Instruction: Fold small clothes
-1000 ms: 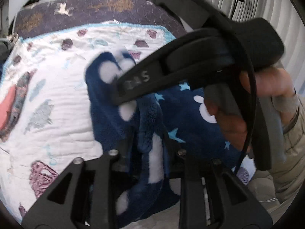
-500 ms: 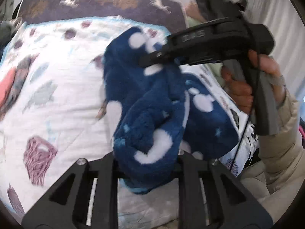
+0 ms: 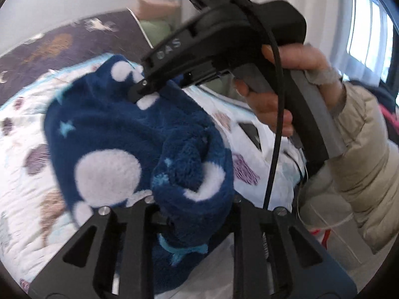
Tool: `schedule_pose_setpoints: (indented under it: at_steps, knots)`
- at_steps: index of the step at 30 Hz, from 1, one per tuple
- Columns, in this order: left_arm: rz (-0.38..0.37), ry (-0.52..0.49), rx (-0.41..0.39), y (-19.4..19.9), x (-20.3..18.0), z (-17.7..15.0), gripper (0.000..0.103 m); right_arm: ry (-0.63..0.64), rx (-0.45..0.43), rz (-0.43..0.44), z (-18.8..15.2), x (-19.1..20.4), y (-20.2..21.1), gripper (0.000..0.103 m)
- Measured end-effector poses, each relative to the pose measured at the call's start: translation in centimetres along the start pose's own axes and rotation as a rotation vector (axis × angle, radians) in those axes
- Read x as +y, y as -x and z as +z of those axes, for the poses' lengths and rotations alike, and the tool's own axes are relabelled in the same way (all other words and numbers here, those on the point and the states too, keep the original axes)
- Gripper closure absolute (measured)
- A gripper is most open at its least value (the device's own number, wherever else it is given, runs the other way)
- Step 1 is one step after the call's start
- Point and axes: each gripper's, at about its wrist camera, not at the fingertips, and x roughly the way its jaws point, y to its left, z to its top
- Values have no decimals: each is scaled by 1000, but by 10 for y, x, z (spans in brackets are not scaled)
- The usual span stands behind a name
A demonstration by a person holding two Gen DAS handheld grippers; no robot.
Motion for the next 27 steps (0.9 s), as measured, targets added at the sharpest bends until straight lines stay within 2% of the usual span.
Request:
schedule_pose_setpoints:
  at_steps: [4, 6, 8, 10, 13, 15, 18, 21, 23, 25, 26, 27]
  knots:
    - [-30, -49, 91, -39, -20, -8, 67, -80, 59, -50, -26, -49, -22, 79]
    - [-42, -70, 100, -38, -24, -11, 62, -133, 87, -39, -42, -73, -40, 78]
    - [-72, -77, 97, -30, -21, -6, 61, -170, 72, -2, -52, -89, -43, 75]
    - [-89, -52, 89, -15, -8, -4, 60, -188, 31, 36, -60, -97, -39, 71]
    - [-112, 42, 63, 0, 16, 0, 59, -187, 10, 17, -63, -97, -34, 65]
    - [-131, 101, 34, 12, 34, 5, 57, -173, 0, -6, -66, -90, -29, 64]
    - [-58, 117, -8, 15, 40, -2, 57, -126, -19, -65, -71, -80, -17, 64]
    - [-54, 137, 57, -11, 46, -10, 57, -89, -28, -132, -75, -71, -6, 64]
    - [5, 85, 83, -30, 40, -18, 57, -81, -51, -171, -80, -64, 9, 64]
    - [46, 20, 70, -38, 30, -25, 55, -73, -97, -189, -87, -54, 28, 66]
    - [54, -2, 63, -39, 26, -26, 54, -59, -140, -178, -94, -42, 45, 74]
    - [60, -16, 62, -37, 27, -27, 53, -44, -169, -153, -99, -33, 56, 88]
